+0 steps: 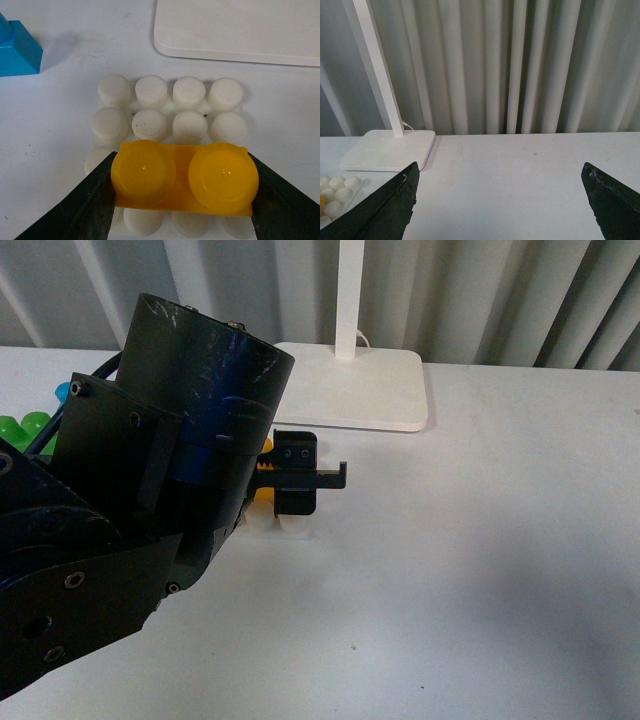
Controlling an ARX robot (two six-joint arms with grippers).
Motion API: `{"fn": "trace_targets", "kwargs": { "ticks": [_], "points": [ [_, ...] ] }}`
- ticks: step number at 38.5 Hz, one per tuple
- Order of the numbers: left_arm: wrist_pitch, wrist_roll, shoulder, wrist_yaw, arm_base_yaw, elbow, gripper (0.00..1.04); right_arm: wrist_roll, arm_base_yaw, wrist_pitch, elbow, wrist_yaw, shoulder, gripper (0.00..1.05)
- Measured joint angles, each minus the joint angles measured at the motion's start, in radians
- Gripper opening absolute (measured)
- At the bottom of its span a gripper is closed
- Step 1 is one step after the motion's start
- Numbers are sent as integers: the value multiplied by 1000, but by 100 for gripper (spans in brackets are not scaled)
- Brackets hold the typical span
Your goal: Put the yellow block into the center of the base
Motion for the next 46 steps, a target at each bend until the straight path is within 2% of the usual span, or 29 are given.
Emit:
{"fn": "trace_targets", "kwargs": {
  "ticks": [14, 46],
  "points": [
    [23, 30, 27, 10, 22, 6, 65, 0, 0, 0, 0, 0, 0, 95],
    [11, 35, 44, 15, 3, 21, 65, 0, 0, 0, 0, 0, 0, 95]
  ]
}}
